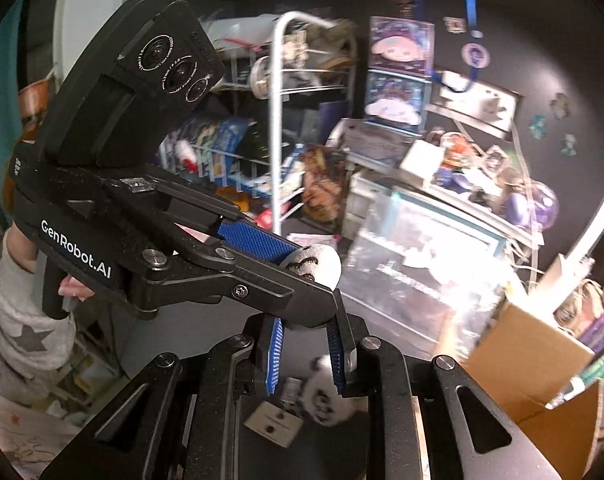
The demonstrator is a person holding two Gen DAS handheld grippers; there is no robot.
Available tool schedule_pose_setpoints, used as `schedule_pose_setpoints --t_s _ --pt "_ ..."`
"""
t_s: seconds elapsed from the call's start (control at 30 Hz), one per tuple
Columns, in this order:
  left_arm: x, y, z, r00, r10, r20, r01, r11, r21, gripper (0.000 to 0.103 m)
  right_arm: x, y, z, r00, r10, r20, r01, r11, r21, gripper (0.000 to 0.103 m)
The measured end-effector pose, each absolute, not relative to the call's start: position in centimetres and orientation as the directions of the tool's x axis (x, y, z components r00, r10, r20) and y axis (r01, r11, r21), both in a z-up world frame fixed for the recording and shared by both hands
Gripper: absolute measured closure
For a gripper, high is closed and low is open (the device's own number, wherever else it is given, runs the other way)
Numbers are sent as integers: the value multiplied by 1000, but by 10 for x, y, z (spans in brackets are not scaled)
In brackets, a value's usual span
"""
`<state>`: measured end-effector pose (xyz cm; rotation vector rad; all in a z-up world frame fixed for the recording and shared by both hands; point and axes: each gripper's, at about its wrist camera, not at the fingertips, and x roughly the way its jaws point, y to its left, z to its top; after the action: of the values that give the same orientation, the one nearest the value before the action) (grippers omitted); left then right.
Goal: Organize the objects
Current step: 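Carry the skull plush into the box and open the right tool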
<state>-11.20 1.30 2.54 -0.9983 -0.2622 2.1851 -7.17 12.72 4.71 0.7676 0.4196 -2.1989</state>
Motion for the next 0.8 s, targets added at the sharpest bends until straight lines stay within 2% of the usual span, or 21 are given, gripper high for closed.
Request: schedule_pose_setpoints --t_s 0.33,0.8 --pt "-146 83 37 -354 713 -605 -601 -669 -437 66 -85 190 56 -580 -493 -649 666 -745 -29 88" --pt "-171 156 20 -239 717 -654 -641 -623 -449 66 -96 251 42 -569 -413 -711 585 -811 4 88"
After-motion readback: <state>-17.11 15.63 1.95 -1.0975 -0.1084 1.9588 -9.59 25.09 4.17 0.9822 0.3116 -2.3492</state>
